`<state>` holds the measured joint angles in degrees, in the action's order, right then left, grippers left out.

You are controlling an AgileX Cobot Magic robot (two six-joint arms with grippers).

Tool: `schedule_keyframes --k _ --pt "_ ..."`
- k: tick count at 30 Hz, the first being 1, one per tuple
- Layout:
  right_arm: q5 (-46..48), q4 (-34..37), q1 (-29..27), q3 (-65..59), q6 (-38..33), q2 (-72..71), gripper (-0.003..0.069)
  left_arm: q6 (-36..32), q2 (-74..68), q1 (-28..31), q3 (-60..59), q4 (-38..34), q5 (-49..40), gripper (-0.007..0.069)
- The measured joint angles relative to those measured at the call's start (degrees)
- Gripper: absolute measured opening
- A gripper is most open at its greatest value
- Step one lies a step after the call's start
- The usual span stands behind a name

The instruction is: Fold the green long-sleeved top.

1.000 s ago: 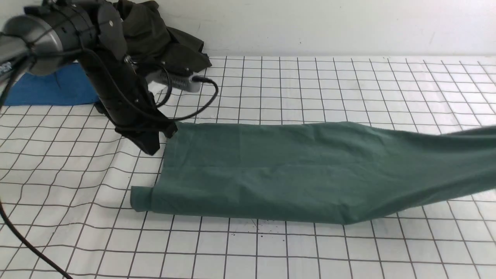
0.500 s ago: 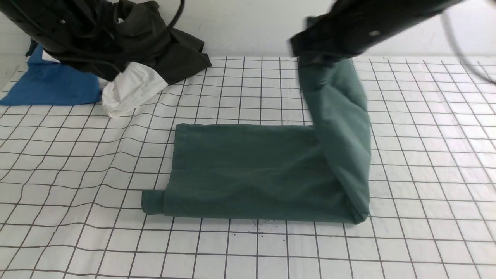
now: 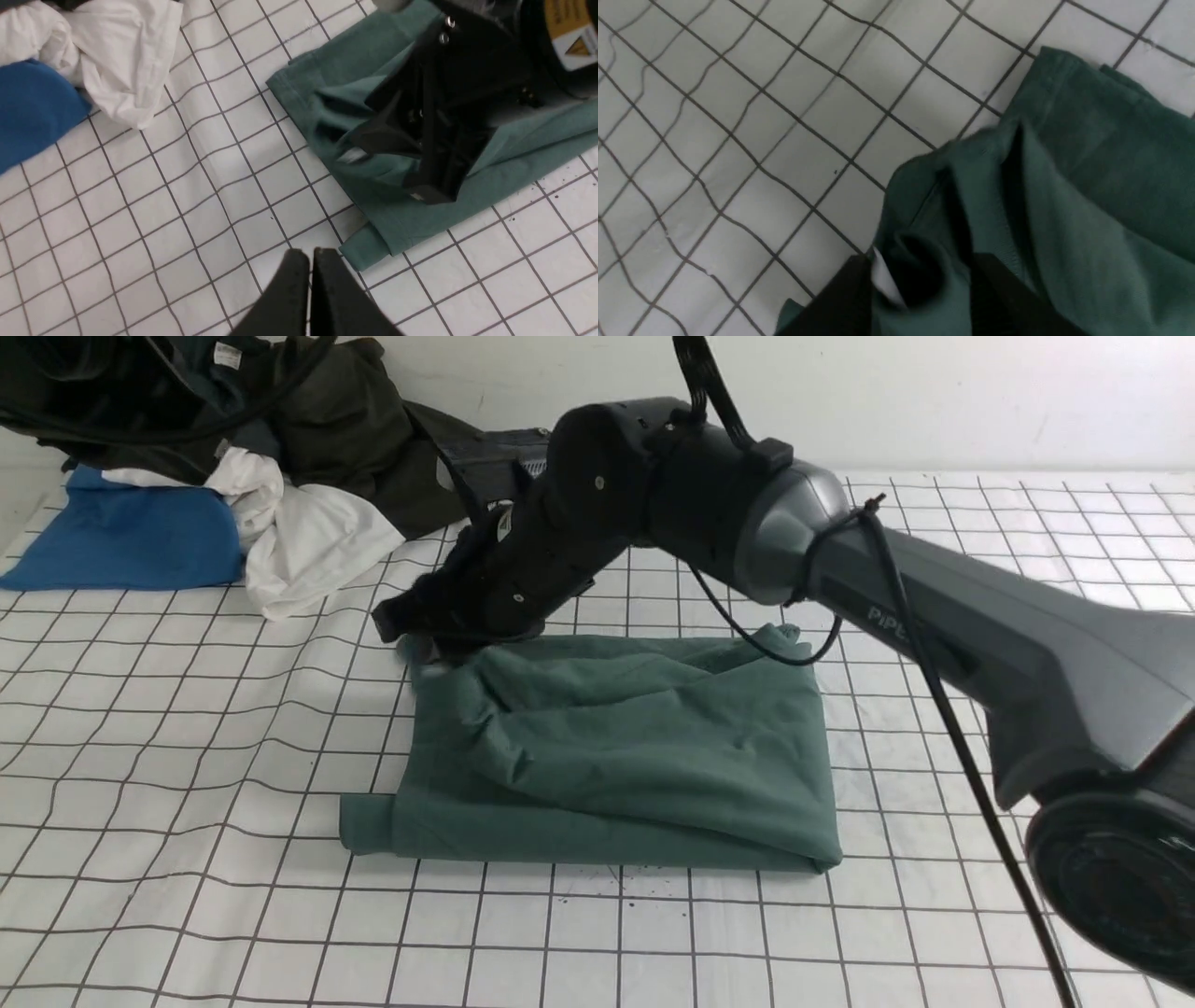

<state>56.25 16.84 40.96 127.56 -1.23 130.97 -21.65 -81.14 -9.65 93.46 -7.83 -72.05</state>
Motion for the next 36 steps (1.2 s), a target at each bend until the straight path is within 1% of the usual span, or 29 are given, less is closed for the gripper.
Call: schedule_keyframes --k 2,3,4,6,8,10,12,14,15,17,19,20,22,25,28,31,36 --pt "2.6 -1.17 -0.06 3.26 -0.26 -0.65 0.0426 0.0 -0.05 0.0 -1.19 0.0 0.0 -0.0007" --pt "3.0 -1.67 -0.06 3.59 -0.42 -0.72 0.0442 0.0 -0.05 0.0 -1.45 0.0 0.0 -0.0007" --pt "5.95 -4.04 -0.11 5.87 -0.55 -1.25 0.0487 0.0 -0.05 0.0 -2.18 -0.11 0.05 -0.0007" --pt "11.17 -8.3 -0.51 8.76 -0.84 -1.88 0.0515 0.0 -0.05 0.0 -3.66 -0.84 0.59 -0.0007" --pt "14.07 -14.96 -1.34 10.58 -1.27 -2.24 0.0512 0.01 -0.19 0.0 -5.82 -2.84 2.56 -0.0007" --pt "15.04 -20.2 -2.61 10.19 -1.28 -2.73 0.0479 -0.33 -0.5 0.0 -7.79 -5.13 5.14 -0.0007" --pt "15.27 -21.83 -3.62 9.16 -1.14 -3.06 0.0447 -0.82 -0.98 -0.17 -9.46 -7.1 6.82 -0.0007" --pt "15.36 -21.99 -5.8 5.82 -1.08 -3.67 0.0349 -2.36 -2.9 -1.1 -12.51 -8.66 10.53 -0.0007" --pt "15.36 -21.79 -5.93 5.48 -1.08 -3.73 0.034 -2.56 -3.3 -1.21 -12.73 -8.75 11.14 -0.0007" --pt "15.36 -19.53 -7.75 -0.38 -1.57 -4.39 0.0208 -3.01 -6.6 -3.12 -15.28 -9.2 14.72 -0.0007" --pt "15.31 -18.26 -8.49 -4.43 -2.01 -4.72 0.0132 -3.08 -9.17 -4.23 -15.88 -9.19 16.41 -0.0007" --pt "15.31 -17.58 -8.85 -7.67 -2.44 -4.87 0.0078 -3.23 -11.35 -5.22 -15.97 -9.19 17.54 -0.0007" --pt "15.17 -16.84 -9.22 -13.79 -2.82 -5.06 0.0015 -3.28 -15.5 -6.86 -15.97 -8.39 19.95 -0.0007" --pt "14.88 -16.84 -9.22 -20.23 -2.99 -5.12 -0.0008 -3.18 -20.29 -8.07 -15.97 -6.8 22.94 -0.0007" --pt "14.45 -16.06 -9.08 -25.7 -3.11 -5.17 -0.0013 -1.81 -24.99 -8.37 -15.97 -4.55 24.03 -0.0007" --pt "11.41 -15.48 -8.97 -30.05 -3.36 -5.97 -0.0013 1.94 -30.6 -8.37 -15.97 -0.67 21.29 -0.0007" --pt "10.58 -15.86 -8.97 -31.09 -3.72 -6.8 -0.0014 3.9 -31.77 -8.37 -15.75 0.49 18.2 -0.0007"
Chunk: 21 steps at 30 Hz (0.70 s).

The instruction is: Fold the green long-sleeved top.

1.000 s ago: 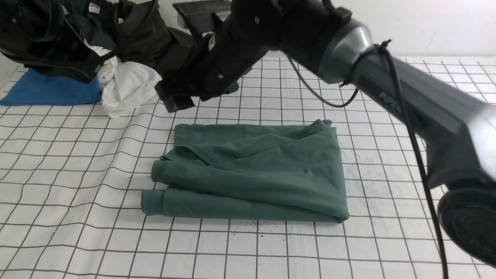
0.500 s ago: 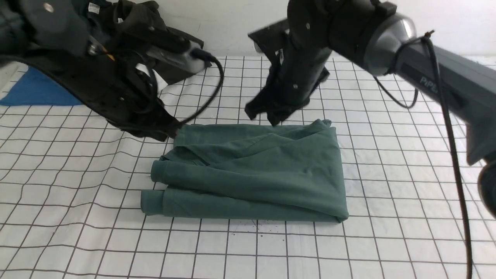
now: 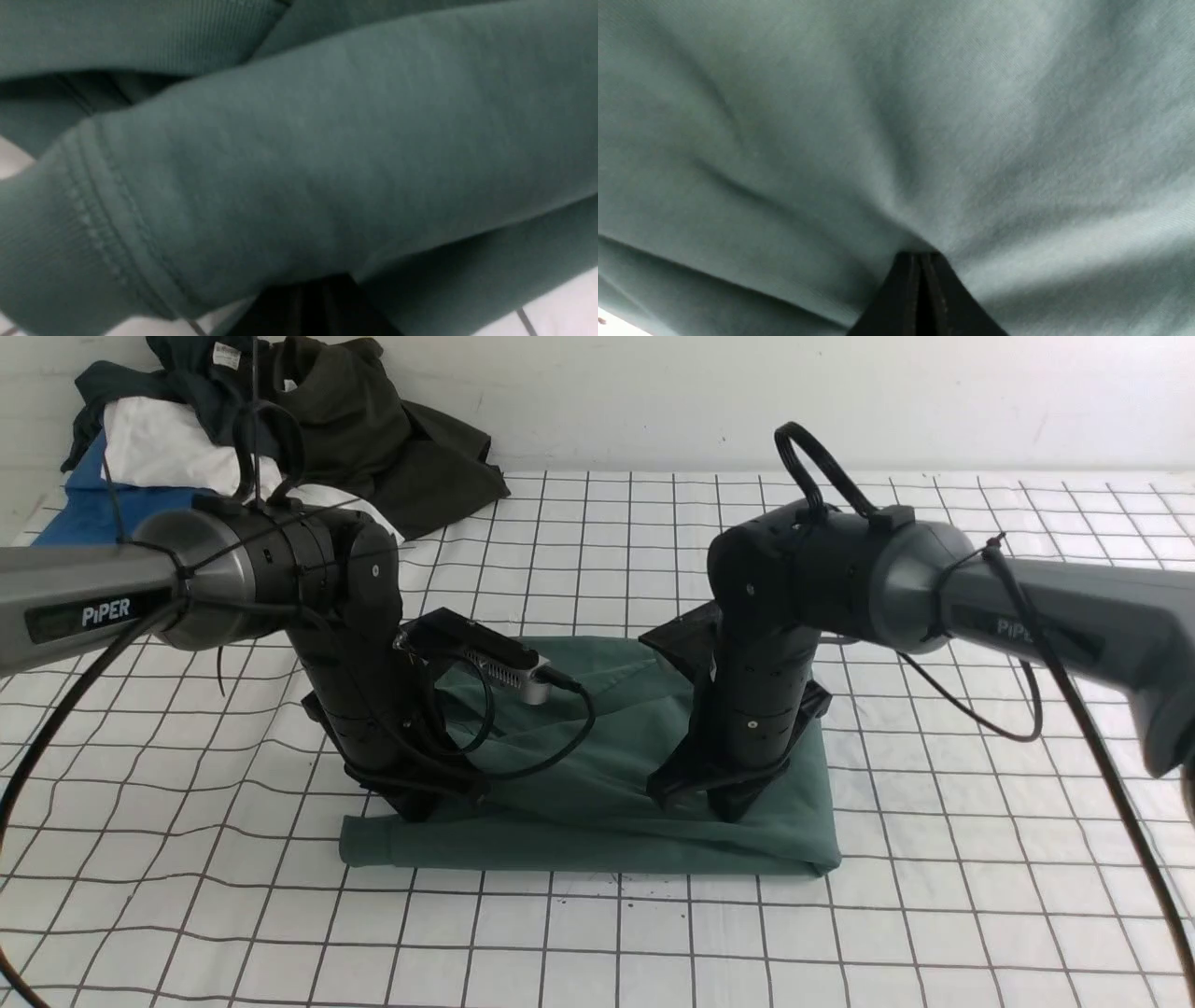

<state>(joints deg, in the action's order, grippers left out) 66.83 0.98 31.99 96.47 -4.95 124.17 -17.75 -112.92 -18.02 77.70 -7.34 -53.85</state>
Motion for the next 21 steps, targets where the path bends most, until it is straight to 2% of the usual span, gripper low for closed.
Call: schedule_keyframes --k 6,14,21 --pt "0.82 -3.41 0.34 -0.84 -0.13 -7.36 -0.0014 0.41 7.61 0.0 -0.41 0.57 -4.69 -0.0007" --pt "0.87 -6.52 0.29 -0.84 -0.13 -29.79 -0.0014 0.93 34.52 0.0 -1.87 0.51 -7.81 -0.0007" --pt "-6.54 -2.93 0.29 -9.42 -0.13 -51.33 -0.0014 2.12 60.19 0.0 -19.56 1.25 -7.05 -0.0007"
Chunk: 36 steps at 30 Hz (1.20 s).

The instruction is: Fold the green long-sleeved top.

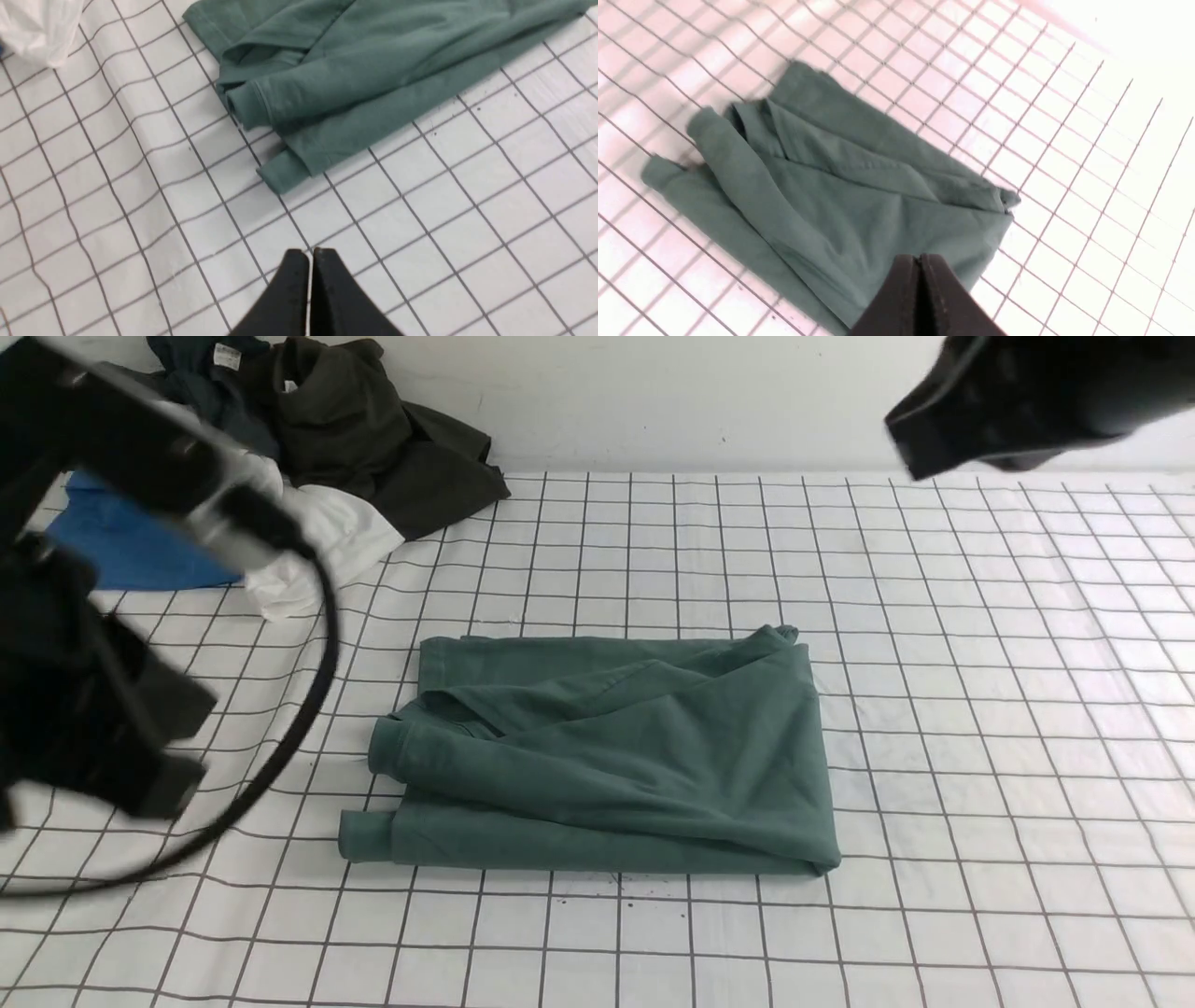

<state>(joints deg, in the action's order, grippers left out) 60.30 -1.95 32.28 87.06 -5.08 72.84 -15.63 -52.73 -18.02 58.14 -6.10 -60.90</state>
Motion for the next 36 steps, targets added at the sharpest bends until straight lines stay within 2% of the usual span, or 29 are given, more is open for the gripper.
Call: schedule_keyframes --k 3,6,7,10,14,18,23,36 --pt "-5.62 1.6 0.0 -6.37 0.0 -6.78 -0.0014 1.23 7.96 0.0 -6.87 0.67 2.06 -0.0007" --pt "-16.83 4.07 0.0 -18.96 0.0 -18.19 -0.0015 3.74 20.88 0.0 -18.73 0.93 8.08 -0.0007" --pt "-17.42 4.16 0.0 -19.63 0.0 -19.49 -0.0015 4.06 22.29 0.0 -19.81 0.93 8.73 -0.0007" --pt "-27.15 4.58 0.0 -30.69 0.0 -30.48 -0.0015 7.68 33.52 0.0 -27.15 1.18 12.01 -0.0007" --pt "-37.4 4.58 0.0 -40.9 0.0 -41.66 -0.0015 11.06 40.39 0.0 -30.89 2.92 12.21 -0.0007" --pt "-44.77 4.03 0.0 -47.87 0.0 -49.25 -0.0015 10.98 41.25 0.0 -31.21 4.88 13.73 -0.0007" --pt "-45.74 3.96 0.0 -50.29 0.0 -51.62 -0.0015 10.98 41.25 0.0 -31.21 5.0 14.63 -0.0007" --pt "-40.34 3.94 0.0 -50.77 0.0 -51.77 -0.0015 11.04 41.28 0.0 -31.27 5.0 14.57 -0.0007"
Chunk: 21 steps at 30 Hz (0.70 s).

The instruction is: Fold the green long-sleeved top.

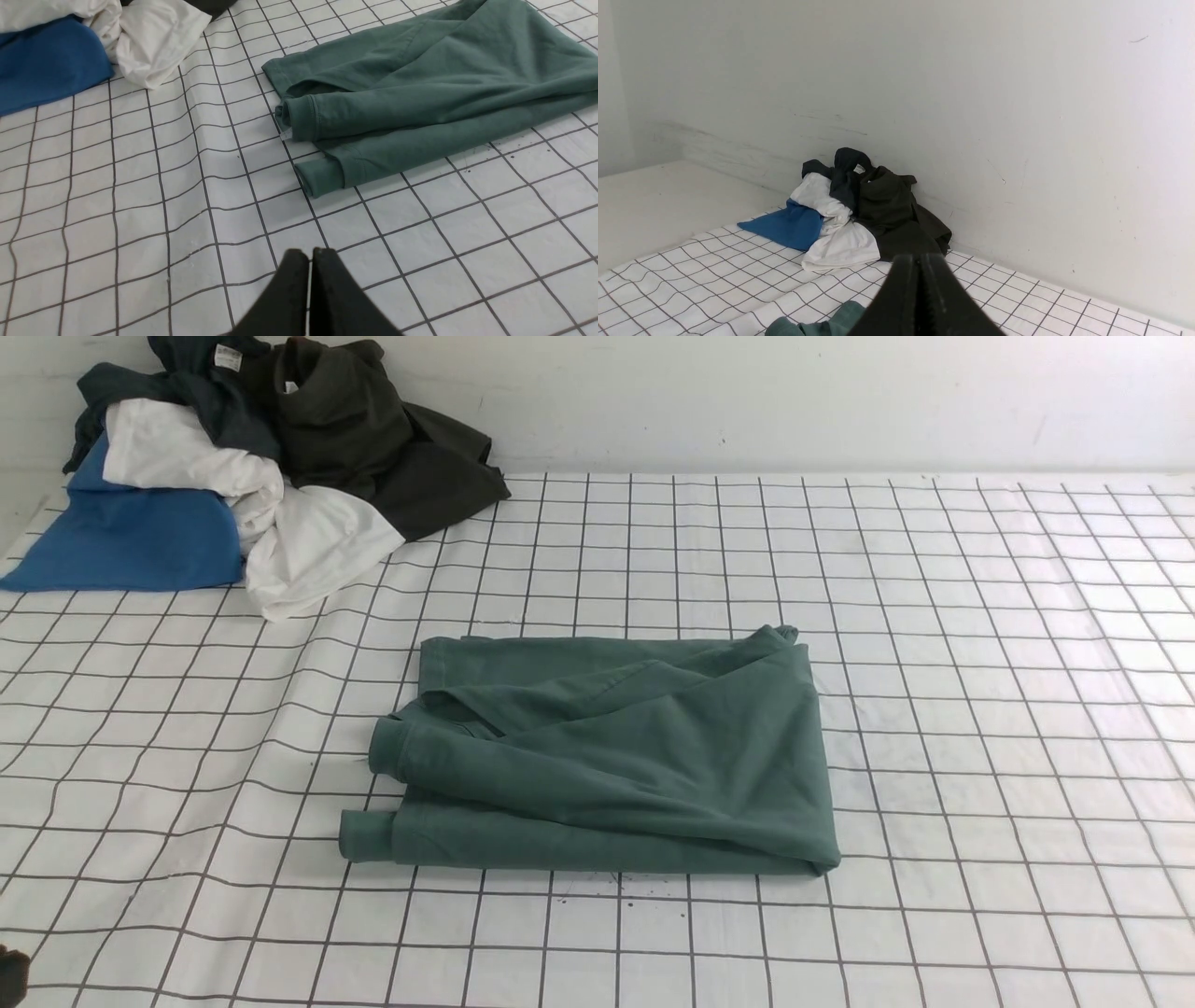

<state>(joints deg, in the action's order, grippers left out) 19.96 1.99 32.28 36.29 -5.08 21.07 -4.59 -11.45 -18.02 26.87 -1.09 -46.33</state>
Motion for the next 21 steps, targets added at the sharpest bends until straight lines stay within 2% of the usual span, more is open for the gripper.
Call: schedule_keyframes --k 14,21 --pt "0.55 -1.99 -0.07 -1.0 0.05 -0.84 -0.0015 0.0 0.0 0.0 0.0 0.0 0.0 -0.0007" --pt "-1.67 -1.69 -7.87 -10.54 0.18 -8.43 -0.0015 0.0 0.0 0.0 0.0 0.02 0.0 -0.0007"
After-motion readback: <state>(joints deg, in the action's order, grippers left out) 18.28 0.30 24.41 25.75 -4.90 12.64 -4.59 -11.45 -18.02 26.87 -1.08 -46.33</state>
